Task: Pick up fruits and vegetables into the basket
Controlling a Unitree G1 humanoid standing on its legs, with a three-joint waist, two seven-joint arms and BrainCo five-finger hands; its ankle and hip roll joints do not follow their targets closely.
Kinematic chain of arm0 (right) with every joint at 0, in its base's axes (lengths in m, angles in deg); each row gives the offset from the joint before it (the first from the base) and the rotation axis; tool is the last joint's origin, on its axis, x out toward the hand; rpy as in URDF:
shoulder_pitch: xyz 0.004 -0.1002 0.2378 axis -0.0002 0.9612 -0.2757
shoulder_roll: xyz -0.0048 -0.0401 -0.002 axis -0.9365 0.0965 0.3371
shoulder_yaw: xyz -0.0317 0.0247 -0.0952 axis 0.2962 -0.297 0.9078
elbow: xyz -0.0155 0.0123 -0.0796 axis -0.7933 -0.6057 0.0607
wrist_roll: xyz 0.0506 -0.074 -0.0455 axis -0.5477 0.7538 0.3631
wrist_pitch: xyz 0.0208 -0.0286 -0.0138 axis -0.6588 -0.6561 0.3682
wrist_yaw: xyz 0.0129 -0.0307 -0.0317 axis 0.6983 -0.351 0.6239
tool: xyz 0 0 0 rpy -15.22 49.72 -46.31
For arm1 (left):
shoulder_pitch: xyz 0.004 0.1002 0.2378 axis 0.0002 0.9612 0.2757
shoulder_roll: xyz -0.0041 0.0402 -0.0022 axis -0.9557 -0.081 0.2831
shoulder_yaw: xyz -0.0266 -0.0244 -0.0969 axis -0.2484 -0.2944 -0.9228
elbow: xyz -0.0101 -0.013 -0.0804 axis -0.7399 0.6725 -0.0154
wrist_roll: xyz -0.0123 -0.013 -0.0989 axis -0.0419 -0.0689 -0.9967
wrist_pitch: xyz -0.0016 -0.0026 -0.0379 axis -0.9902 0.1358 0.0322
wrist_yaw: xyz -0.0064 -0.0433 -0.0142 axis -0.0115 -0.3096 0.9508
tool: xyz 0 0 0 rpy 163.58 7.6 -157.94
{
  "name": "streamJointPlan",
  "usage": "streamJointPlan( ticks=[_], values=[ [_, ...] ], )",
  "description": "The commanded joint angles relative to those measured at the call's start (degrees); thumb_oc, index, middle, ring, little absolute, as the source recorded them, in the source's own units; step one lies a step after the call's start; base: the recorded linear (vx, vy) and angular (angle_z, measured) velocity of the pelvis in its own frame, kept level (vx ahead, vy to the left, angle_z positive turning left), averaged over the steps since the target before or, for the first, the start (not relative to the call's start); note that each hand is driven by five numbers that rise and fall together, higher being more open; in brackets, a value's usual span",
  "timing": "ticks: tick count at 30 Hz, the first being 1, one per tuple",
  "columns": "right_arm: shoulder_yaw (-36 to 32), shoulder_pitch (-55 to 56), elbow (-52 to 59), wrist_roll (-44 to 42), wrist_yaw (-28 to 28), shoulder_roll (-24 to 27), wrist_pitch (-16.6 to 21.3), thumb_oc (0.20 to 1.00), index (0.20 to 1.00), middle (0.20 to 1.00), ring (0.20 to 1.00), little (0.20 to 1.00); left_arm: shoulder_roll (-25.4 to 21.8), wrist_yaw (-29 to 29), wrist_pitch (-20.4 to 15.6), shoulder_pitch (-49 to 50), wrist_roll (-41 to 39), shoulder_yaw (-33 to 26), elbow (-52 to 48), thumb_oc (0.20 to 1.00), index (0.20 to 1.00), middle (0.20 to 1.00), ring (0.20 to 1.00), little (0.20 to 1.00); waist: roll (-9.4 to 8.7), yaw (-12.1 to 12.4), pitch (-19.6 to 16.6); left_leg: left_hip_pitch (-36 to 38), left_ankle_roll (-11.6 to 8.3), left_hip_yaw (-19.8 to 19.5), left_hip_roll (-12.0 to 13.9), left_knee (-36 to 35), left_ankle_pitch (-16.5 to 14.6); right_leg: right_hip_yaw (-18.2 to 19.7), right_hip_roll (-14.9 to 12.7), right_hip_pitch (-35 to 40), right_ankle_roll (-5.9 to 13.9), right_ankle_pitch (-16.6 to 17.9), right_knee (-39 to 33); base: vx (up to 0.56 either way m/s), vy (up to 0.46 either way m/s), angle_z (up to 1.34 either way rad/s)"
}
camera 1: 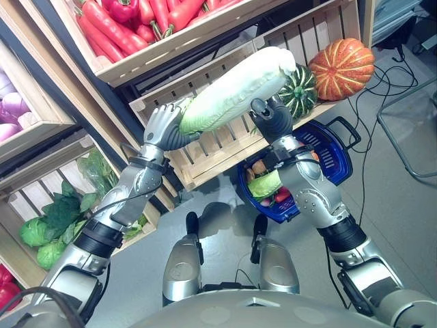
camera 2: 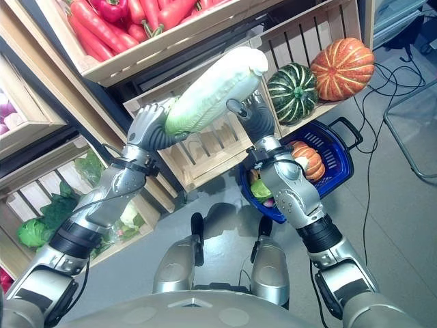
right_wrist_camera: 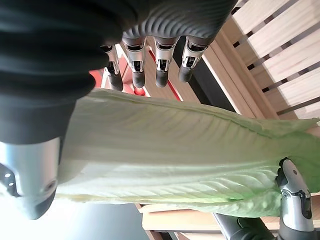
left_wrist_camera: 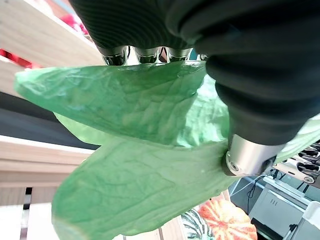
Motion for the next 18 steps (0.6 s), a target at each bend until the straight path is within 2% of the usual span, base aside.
streamJointPlan(
  ticks=[1,5,11,14,15,16,17,18],
  values=[
    [0.76,-4.11,5.56,-2.32,0.50,-3.89,3.94,1.000,1.000,1.000,1.000,1.000,-3.54,-1.28,-3.68,-4.95,6.32,4.61,-4.75,0.200,0.200,0.200,0.200,0.200,-3.63,0.00,-0.94,1.38,-0.22,1.38,0.70,5.42,-5.18,2.84,-5.42,4.14,5.07,2.44,-2.24,0.00,0.000,0.00],
    [1.31,-5.01,5.37,-2.41,0.69,-4.27,4.00,1.000,1.000,1.000,1.000,1.000,-3.44,-1.52,-3.24,-5.64,7.74,6.47,-4.30,0.200,0.200,0.200,0.200,0.200,-3.67,0.11,-0.90,1.41,-0.27,1.50,0.75,5.38,-5.16,2.47,-5.57,4.19,5.16,2.55,-2.26,0.00,0.000,0.00],
    [1.99,-5.89,5.37,-0.33,-2.08,-4.24,2.00,1.000,1.000,1.000,1.000,1.000,-3.93,-2.88,-2.27,-6.68,17.01,9.55,-4.04,0.200,0.200,0.200,0.200,0.200,-3.74,0.10,-1.04,1.62,-0.28,1.63,0.81,5.16,-5.18,2.16,-5.66,4.23,5.25,2.63,-2.30,0.00,0.000,0.00],
    [2.22,-6.16,4.59,-0.21,-3.11,-3.76,1.39,1.000,1.000,1.000,1.000,1.000,-4.40,-1.73,-1.63,-6.85,18.43,10.90,-4.08,0.200,0.200,0.200,0.200,0.200,-3.73,-0.05,-1.20,1.79,-0.29,1.78,0.86,4.99,-5.15,2.03,-5.80,4.28,5.37,2.66,-2.34,0.00,0.000,0.00],
    [2.44,-6.37,4.05,-0.89,-1.80,-3.65,2.57,1.000,1.000,1.000,1.000,1.000,-4.55,0.02,-1.29,-7.02,18.44,12.01,-3.84,0.200,0.200,0.200,0.200,0.200,-3.70,-0.14,-1.15,1.87,-0.25,1.82,0.88,4.87,-5.11,1.96,-5.78,4.29,5.41,2.65,-2.37,0.00,0.000,0.00],
    [2.49,-6.42,4.02,-0.95,-1.64,-3.62,3.03,0.758,0.758,0.758,0.758,0.758,-4.61,0.81,-1.16,-7.07,18.10,12.53,-3.65,0.200,0.200,0.200,0.200,0.200,-3.68,-0.23,-1.12,1.86,-0.27,1.84,0.90,4.82,-5.10,1.94,-5.77,4.29,5.44,2.63,-2.40,0.00,0.000,0.00],
    [2.61,-6.58,3.99,-1.19,-1.01,-3.61,3.74,0.266,0.266,0.266,0.266,0.266,-4.58,1.37,-0.89,-7.18,18.85,13.65,-3.35,0.200,0.200,0.200,0.200,0.200,-3.62,-0.34,-1.05,1.81,-0.30,1.84,0.92,4.82,-5.06,1.92,-5.77,4.21,5.46,2.62,-2.37,0.00,0.000,0.00],
    [2.70,-7.00,4.22,-0.68,-1.01,-3.72,4.35,0.200,0.200,0.200,0.200,0.200,-4.64,2.33,-0.78,-7.44,19.39,14.68,-3.40,0.200,0.200,0.200,0.200,0.200,-3.49,-0.47,-0.99,1.77,-0.28,1.81,0.87,4.75,-5.05,1.94,-5.79,4.12,5.49,2.62,-2.34,0.00,0.000,0.00]
  ],
)
